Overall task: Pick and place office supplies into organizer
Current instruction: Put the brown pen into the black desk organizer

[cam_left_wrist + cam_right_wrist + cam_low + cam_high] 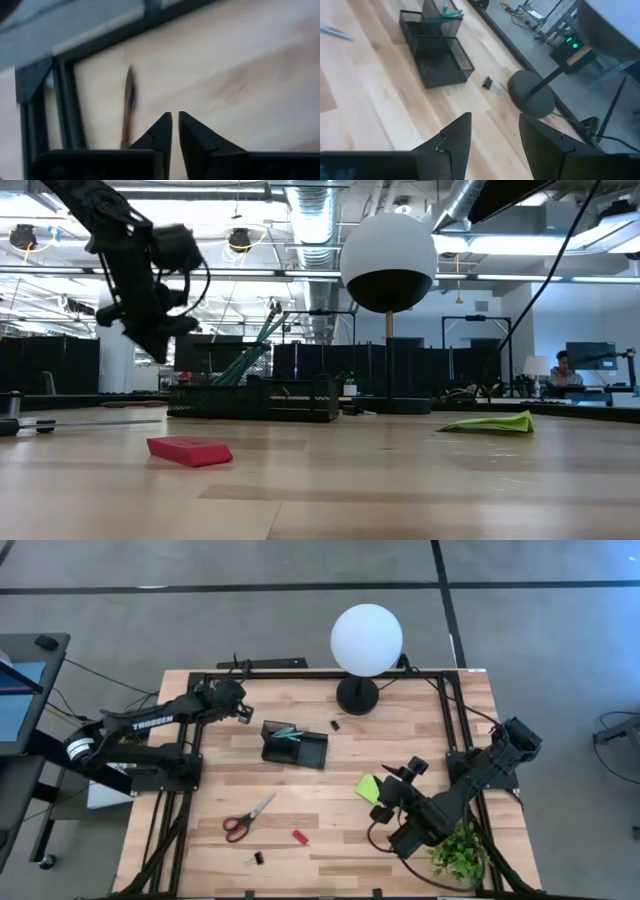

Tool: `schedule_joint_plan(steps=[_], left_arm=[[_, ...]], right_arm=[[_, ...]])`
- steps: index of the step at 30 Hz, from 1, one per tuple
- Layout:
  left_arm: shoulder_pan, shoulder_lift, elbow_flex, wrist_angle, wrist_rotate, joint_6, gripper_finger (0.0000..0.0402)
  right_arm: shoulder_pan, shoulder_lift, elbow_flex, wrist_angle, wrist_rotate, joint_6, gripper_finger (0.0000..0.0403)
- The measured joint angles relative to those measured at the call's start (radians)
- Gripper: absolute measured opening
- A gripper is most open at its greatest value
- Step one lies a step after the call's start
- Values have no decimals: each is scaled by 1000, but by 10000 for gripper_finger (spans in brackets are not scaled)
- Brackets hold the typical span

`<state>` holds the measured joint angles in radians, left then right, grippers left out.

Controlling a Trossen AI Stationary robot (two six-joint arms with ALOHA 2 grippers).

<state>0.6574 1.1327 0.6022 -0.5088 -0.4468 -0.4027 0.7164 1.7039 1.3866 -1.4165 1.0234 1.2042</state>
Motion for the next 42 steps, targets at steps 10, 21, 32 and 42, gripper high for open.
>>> schedule_joint_plan(steps=[10, 21, 32, 42], left_arm=[[83, 132, 0, -61, 27, 94, 140], [206, 259, 0, -35, 13, 135, 156], [205, 273, 0, -100, 55, 168, 130], [200, 273, 0, -98, 98, 167, 130]], right_arm=[[48, 0, -29, 59, -4, 52, 161], [40, 2, -29, 86, -4, 45, 161], [40, 2, -29, 90, -5, 45, 161], [40, 2, -29, 92, -5, 45, 161]])
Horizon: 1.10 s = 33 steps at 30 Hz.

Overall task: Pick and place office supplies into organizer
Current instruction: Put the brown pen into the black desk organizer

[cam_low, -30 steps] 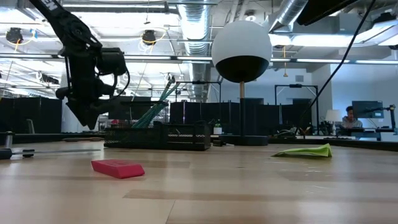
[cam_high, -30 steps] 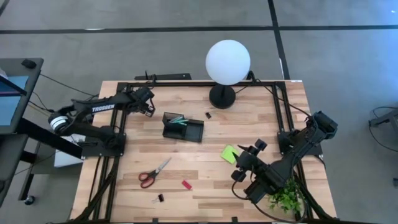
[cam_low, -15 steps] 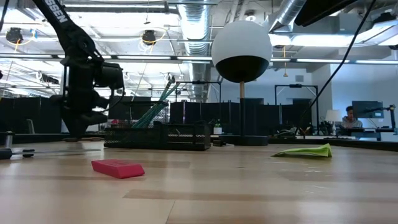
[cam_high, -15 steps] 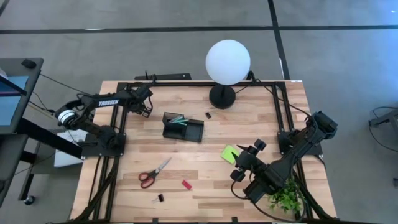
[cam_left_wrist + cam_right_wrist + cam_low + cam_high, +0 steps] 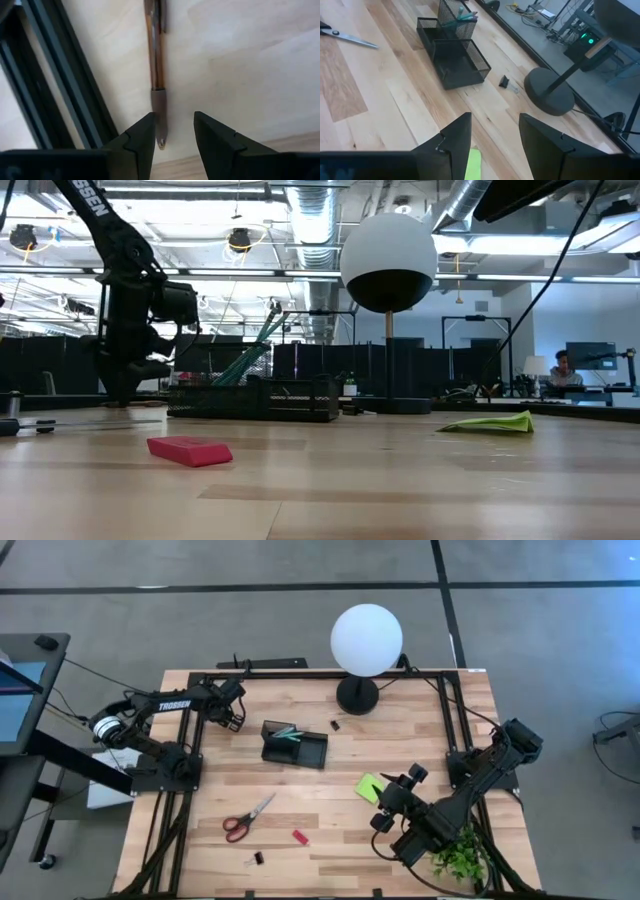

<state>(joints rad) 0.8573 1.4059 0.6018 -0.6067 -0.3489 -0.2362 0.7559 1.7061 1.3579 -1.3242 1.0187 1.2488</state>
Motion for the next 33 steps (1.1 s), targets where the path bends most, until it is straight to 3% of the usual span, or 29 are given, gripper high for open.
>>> schedule_joint_plan(steps=[19, 23, 33], left_arm=[[-3, 2, 0, 94, -19, -135, 129], [-5, 2, 0, 104, -48, -97, 128], [-7, 54, 4, 109, -121, -126, 96]], right_arm=[[-21, 0, 0, -1, 0, -53, 161], [-40, 0, 0, -2, 0, -54, 161], [-66, 0, 0, -1, -4, -54, 161]])
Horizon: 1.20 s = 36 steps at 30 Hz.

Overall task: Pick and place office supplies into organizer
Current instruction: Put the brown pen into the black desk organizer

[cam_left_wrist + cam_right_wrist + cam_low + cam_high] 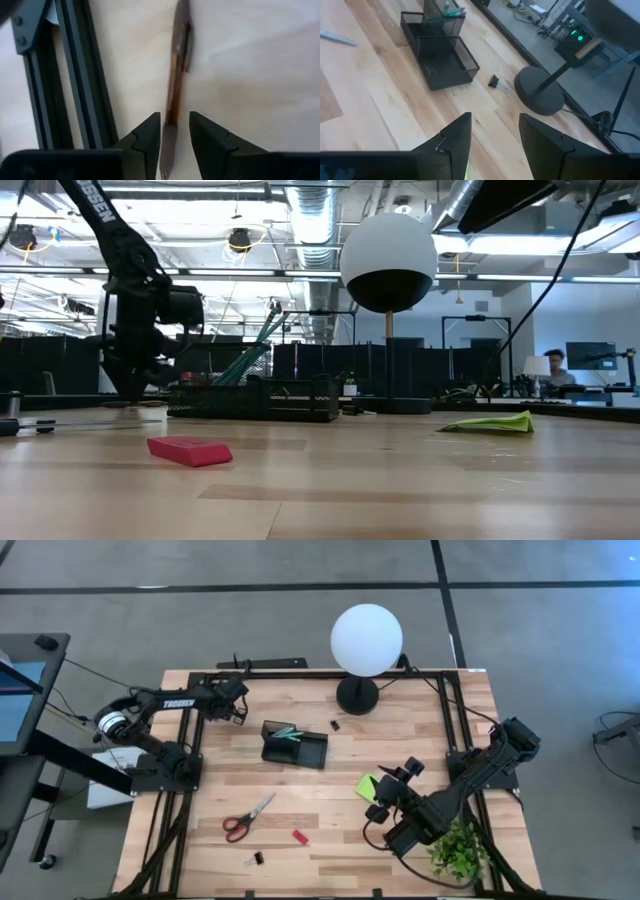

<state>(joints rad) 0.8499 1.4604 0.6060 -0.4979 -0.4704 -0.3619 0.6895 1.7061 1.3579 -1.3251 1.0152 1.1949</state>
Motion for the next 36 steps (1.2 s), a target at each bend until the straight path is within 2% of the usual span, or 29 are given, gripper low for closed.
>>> schedule_joint_plan(steps=[4, 12, 18, 25, 32, 36], left_arm=[[-21, 32, 5, -7, -21, -25, 84], [-29, 26, 27, -38, 108, -68, 83], [-80, 23, 10, -59, 144, -123, 83], [-226, 1, 9, -106, 180, -185, 78], [-437, -73, 100, -129, 199, -229, 37], [-525, -95, 164, -257, 57, -351, 14]], right_arm=[[11, 0, 0, 3, -27, 0, 161], [52, 0, 0, 19, -27, 1, 161], [55, 0, 0, 22, -20, 1, 161], [34, 0, 0, 21, -19, 0, 161], [-12, 0, 0, 24, -19, -35, 161], [-31, 0, 0, 25, -19, -43, 161]])
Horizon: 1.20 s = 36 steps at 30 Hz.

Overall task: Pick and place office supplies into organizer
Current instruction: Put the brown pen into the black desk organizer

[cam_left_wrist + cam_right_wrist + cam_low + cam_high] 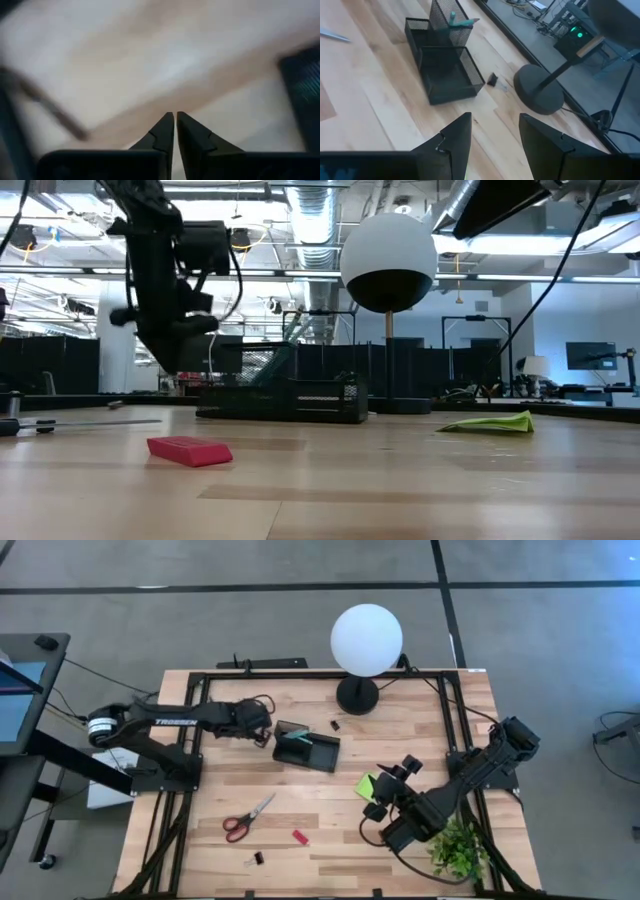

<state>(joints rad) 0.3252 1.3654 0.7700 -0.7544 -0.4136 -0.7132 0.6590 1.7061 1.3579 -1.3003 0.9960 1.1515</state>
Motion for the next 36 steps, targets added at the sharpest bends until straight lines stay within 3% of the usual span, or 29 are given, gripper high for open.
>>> schedule_joint_plan(steps=[3, 7, 15, 18, 26, 36], left_arm=[[1, -10, 17, -155, -101, -143, 3], [1, -10, -55, -303, -121, -365, 10], [-49, -9, -235, 188, -200, -396, 55], [-62, -10, -220, 172, -256, -440, 77], [-54, -2, -227, 115, -266, -490, 135], [-133, 5, -257, 162, -310, -551, 121]], right_arm=[[-1, 0, 0, 3, 0, 0, 161], [10, 0, 0, -8, 0, -12, 161], [5, 0, 56, -146, 2, -85, 161], [-3, 0, 76, -198, 62, -30, 161], [17, 0, 77, -237, 156, 25, 161], [16, 0, 77, -241, 157, 26, 161]])
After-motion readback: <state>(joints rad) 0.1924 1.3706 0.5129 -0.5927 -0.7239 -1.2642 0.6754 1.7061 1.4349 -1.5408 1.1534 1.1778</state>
